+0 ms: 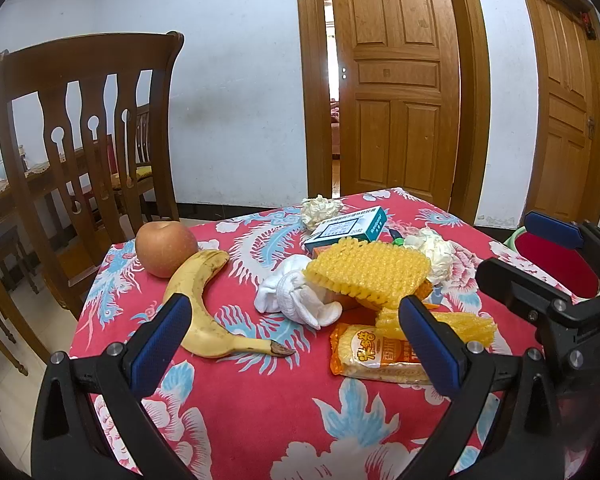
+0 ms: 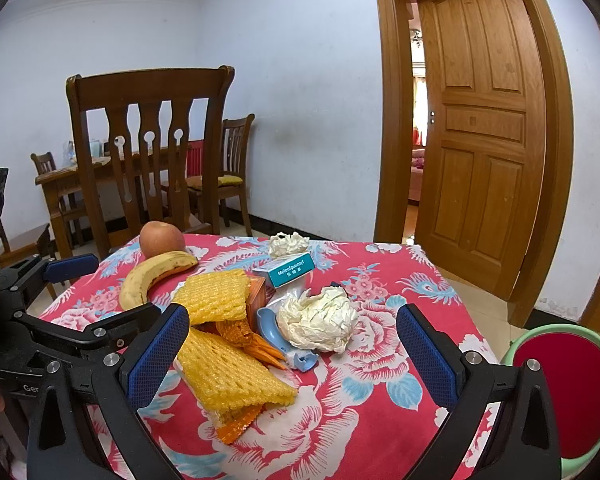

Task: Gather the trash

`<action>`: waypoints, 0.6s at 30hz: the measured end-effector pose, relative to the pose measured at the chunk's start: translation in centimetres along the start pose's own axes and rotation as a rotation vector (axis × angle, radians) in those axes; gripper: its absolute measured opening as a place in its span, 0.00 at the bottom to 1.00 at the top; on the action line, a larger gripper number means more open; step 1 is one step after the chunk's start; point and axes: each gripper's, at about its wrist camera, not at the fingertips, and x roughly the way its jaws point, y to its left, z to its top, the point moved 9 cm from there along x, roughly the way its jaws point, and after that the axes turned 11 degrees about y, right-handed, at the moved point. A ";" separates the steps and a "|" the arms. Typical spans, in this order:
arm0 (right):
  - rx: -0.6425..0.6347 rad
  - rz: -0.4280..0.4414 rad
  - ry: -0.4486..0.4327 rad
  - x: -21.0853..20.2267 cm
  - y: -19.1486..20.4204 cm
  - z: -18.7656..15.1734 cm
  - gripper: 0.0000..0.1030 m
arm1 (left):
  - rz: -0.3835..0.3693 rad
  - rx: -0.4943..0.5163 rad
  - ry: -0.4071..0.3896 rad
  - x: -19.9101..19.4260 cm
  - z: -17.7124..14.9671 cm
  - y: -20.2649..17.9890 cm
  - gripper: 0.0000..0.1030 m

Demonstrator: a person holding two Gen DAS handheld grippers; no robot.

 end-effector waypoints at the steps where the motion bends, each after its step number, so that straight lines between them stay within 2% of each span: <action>1: 0.000 0.000 0.002 0.0 0.0 0.0 1.00 | -0.001 -0.001 0.000 0.0 0.0 0.0 0.99; 18: -0.007 -0.009 0.004 0.0 0.0 0.0 1.00 | 0.007 -0.003 0.005 0.1 -0.1 -0.1 0.99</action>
